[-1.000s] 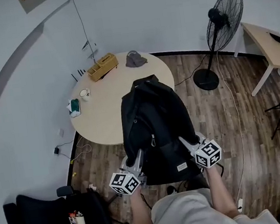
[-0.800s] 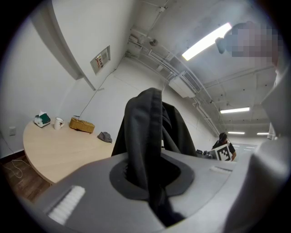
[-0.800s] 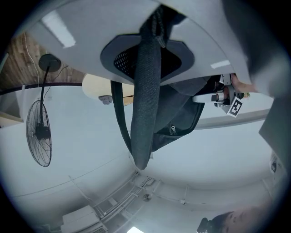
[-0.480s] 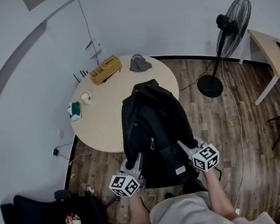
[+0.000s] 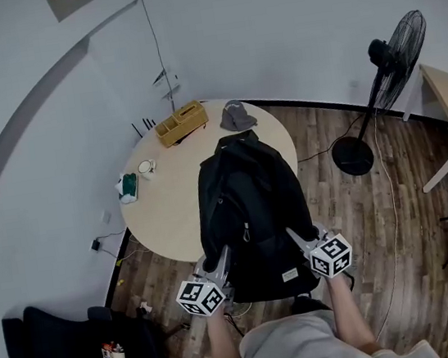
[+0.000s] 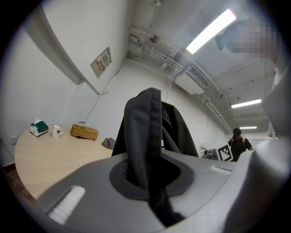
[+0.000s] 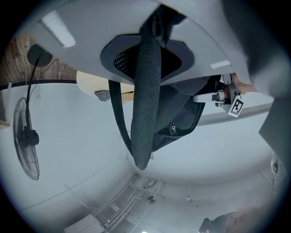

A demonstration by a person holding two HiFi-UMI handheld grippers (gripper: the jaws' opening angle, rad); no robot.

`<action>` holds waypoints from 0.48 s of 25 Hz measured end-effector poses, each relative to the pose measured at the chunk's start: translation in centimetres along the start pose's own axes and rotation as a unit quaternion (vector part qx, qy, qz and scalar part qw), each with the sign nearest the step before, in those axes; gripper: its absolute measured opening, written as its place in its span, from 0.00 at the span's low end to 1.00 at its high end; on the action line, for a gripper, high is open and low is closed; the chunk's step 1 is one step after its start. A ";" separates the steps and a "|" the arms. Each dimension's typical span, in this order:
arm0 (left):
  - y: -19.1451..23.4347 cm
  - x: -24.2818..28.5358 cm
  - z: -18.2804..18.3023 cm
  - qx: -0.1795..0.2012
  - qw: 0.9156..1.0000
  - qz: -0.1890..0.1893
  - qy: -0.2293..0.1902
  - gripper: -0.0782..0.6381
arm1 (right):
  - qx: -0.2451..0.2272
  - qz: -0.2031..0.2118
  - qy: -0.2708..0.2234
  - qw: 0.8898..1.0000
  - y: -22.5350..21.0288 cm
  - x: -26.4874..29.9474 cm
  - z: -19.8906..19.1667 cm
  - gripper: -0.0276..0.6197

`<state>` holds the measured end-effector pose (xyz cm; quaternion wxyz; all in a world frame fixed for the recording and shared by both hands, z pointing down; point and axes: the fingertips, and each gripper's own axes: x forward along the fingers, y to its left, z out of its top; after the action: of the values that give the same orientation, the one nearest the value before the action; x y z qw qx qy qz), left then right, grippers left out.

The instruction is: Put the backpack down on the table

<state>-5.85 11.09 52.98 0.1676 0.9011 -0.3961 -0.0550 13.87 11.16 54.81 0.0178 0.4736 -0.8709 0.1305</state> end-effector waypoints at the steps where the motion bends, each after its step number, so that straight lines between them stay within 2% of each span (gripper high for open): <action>1: -0.1 0.6 0.0 0.000 1.000 0.003 0.002 0.20 | 0.002 0.002 0.001 1.000 -0.7 0.1 0.2 0.16; 12: -1.9 6.8 0.0 0.012 0.999 0.035 0.000 0.21 | 0.005 0.031 0.004 0.999 -7.4 0.7 1.9 0.16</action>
<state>0.13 7.27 52.53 0.1592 0.8886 -0.4279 -0.0443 19.82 6.24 54.67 0.0149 0.4457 -0.8845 0.1369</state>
